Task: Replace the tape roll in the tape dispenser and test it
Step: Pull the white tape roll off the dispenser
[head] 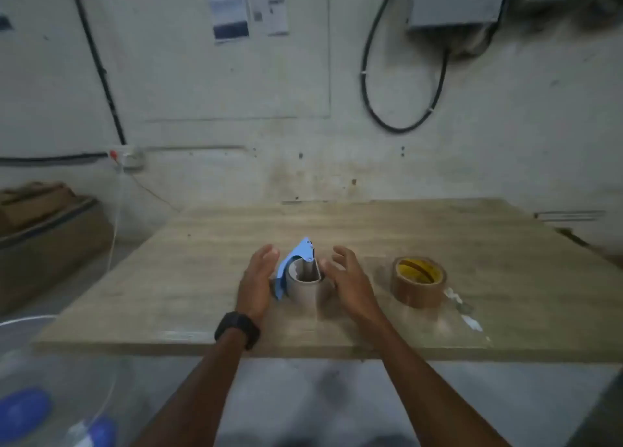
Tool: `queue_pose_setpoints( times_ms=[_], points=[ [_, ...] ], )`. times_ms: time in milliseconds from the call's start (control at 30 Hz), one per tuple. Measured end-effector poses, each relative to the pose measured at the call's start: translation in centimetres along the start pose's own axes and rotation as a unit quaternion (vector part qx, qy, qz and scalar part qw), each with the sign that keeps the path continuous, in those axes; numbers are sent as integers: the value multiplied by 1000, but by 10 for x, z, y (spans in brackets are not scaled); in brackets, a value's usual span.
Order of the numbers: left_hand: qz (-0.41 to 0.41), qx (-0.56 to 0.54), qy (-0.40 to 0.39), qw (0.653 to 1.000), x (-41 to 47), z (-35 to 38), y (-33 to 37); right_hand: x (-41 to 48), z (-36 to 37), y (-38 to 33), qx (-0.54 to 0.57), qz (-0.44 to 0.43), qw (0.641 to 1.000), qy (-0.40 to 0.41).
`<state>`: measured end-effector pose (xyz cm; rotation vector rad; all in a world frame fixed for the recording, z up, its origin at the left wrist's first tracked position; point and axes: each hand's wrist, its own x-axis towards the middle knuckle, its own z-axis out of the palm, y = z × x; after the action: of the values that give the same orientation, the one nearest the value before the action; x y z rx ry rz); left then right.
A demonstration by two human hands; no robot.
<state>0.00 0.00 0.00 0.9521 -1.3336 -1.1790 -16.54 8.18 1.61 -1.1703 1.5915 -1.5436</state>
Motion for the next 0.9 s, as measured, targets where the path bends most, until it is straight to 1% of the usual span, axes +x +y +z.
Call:
queue_pose_setpoints(
  times_ms=[133,200,300,433,567,667,767,900],
  points=[
    [-9,20,5,1000,-20,-7,8,-23,0,-2,-59,-22,998,0],
    [-11,10,13,1000,-22,-10,9,-23,2,-1,-64,-22,998,3],
    [-11,33,1,999,-19,-14,6,-21,1,0,-64,-24,998,-1],
    [-10,58,0,998,-24,-10,10,-24,0,-3,-99,-36,994,-30],
    [-25,119,-10,993,-33,-3,25,-24,1,3,-143,-79,986,-40],
    [-32,147,-10,989,-33,-4,26,-25,3,3,-154,-87,983,-49],
    [-33,120,-47,991,-31,-4,25,-24,5,1,-147,-107,982,-41],
    [-80,18,-80,993,-34,9,37,-19,0,1,-87,-126,988,9]
  ],
)
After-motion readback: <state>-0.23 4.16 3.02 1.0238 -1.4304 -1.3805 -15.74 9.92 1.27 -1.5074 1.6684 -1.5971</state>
